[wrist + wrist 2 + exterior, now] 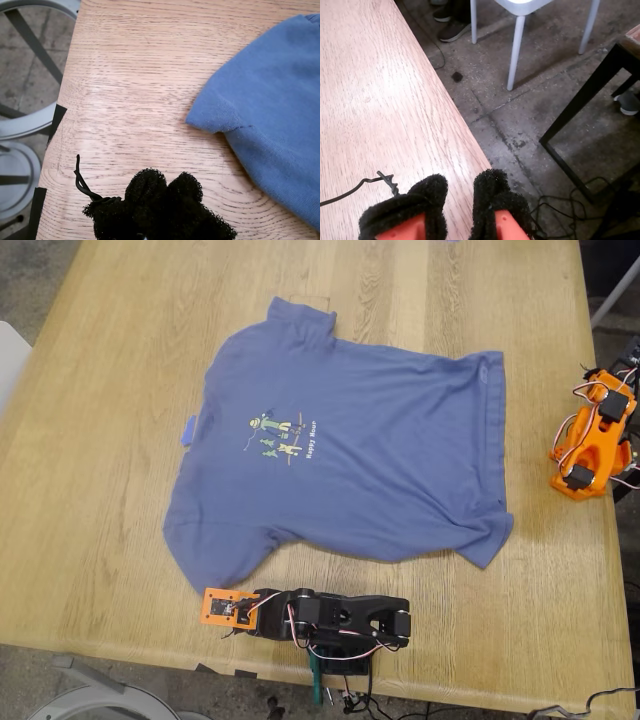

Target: Fold a T-shirt

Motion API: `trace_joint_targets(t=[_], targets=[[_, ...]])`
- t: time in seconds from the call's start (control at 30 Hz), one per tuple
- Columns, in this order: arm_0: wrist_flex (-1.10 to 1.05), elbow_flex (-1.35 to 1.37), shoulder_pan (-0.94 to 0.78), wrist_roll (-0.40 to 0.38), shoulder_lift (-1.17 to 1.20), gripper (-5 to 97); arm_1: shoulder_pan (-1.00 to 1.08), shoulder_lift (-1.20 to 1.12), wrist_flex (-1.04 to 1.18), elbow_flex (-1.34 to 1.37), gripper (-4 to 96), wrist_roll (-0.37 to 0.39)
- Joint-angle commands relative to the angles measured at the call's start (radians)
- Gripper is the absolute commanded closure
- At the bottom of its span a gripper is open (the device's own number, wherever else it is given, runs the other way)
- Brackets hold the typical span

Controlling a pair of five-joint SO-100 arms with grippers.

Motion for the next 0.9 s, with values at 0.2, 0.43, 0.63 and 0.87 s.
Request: trace_joint_targets(t=[0.2, 0.43, 0.63, 0.87], targets=[[-0.026, -0.026, -0.009, 0.008, 0.112, 92, -0.049, 0.009, 0.02, 0.069, 79.8, 0.014], [-0.023, -0.026, -0.009, 0.008, 0.112, 92, -0.048, 0.009, 0.023, 0.069, 79.9, 0.017], [-0.023, -0.026, -0.009, 0.008, 0.112, 92, -0.038, 0.009, 0.028, 0.069, 79.9, 0.017], [-0.023, -0.026, -0.009, 0.008, 0.112, 92, -0.043, 0.009, 0.032, 0.069, 79.9, 0.017]])
